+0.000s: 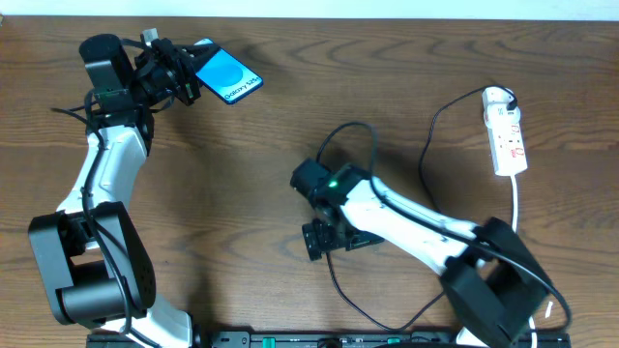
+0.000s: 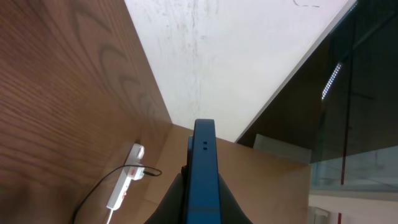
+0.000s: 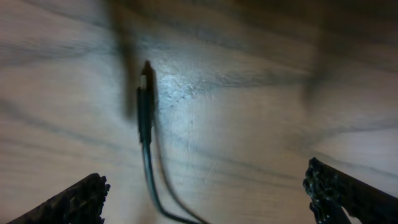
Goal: Plug charger to phone and switch on socket
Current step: 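Move the right gripper down toward the black charger cable on table, then lower the right gripper and close it on the cable near the plug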
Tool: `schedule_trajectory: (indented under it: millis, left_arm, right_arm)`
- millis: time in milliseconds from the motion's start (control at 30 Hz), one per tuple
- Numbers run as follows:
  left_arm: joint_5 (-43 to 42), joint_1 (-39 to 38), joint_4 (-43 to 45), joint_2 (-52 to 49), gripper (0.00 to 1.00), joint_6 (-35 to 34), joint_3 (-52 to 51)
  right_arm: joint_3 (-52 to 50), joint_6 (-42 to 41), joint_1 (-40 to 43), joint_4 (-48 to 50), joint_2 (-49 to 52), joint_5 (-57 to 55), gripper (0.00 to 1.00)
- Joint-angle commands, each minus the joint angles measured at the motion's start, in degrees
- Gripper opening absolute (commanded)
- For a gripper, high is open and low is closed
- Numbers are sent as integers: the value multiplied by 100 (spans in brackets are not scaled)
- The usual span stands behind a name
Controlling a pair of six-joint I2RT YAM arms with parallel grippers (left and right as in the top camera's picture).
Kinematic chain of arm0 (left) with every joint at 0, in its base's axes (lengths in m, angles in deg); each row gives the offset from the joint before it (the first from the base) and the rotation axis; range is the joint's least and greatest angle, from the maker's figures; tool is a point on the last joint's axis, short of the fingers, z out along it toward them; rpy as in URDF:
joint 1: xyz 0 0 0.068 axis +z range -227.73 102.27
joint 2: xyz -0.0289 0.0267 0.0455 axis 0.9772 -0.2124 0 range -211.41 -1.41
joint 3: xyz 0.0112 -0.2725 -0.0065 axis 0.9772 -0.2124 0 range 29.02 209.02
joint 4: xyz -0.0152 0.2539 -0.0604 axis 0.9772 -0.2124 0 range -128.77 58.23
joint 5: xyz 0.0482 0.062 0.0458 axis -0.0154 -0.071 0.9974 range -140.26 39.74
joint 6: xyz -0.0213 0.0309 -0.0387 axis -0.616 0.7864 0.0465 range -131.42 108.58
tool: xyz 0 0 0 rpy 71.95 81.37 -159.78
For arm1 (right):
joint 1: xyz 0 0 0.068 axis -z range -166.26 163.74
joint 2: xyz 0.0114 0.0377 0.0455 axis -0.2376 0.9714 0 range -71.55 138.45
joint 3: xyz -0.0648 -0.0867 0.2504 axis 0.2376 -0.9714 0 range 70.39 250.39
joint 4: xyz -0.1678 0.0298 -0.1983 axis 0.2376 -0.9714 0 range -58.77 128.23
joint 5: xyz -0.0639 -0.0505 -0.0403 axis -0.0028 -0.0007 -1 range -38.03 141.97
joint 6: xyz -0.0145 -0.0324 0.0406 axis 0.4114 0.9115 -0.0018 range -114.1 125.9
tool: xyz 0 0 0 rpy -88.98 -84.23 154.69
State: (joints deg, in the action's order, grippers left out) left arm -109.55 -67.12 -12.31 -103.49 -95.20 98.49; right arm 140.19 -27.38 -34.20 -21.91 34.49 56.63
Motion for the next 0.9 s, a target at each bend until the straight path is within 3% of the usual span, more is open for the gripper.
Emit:
schedule_trajectory:
  millis: [0,867]
  left_arm:
    - [-138,15,35,201,7,33,127]
    - [-136,15,35,201,8,31,127]
  right_arm:
    - [-33,122,-127,13,177,-48,99]
    - [-243,271,-151,468,678,-605,95]
